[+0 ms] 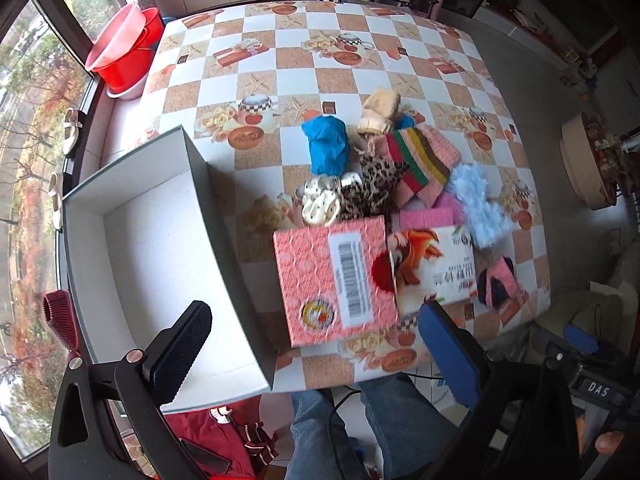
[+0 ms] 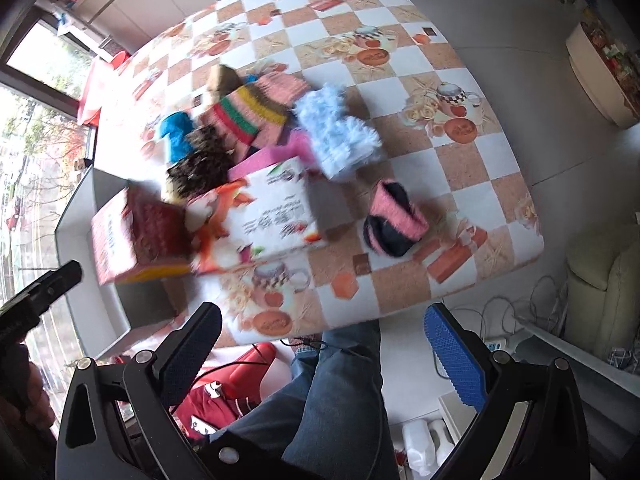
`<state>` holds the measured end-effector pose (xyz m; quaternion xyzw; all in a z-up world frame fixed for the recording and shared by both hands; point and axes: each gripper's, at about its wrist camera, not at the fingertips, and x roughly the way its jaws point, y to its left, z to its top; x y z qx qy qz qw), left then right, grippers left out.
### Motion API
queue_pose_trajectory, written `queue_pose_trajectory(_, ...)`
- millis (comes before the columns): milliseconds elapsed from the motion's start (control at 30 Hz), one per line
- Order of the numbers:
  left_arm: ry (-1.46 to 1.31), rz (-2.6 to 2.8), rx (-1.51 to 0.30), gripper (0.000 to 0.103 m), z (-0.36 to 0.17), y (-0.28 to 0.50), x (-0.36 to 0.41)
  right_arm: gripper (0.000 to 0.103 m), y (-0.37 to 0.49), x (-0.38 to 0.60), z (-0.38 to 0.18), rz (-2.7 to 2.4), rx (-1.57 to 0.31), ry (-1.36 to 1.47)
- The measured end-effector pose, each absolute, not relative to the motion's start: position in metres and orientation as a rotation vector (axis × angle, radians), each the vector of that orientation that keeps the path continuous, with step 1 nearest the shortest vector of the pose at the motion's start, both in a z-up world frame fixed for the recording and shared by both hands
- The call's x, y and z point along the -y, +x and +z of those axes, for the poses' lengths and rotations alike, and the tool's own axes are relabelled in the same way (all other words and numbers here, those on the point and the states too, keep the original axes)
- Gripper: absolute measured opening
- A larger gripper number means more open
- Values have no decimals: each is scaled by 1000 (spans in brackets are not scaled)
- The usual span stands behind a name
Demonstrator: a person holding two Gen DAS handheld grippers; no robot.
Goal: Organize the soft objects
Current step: 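Reach both tools toward the pile of soft items on the table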
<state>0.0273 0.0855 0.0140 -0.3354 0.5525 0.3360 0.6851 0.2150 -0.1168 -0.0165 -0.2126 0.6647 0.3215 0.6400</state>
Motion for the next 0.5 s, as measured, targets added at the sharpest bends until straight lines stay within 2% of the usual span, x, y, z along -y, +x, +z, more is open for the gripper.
queue_pose_trajectory(500, -812, 887, -1285, 103, -17, 90, -164, 102, 282, 39, -43, 814, -1493, -555)
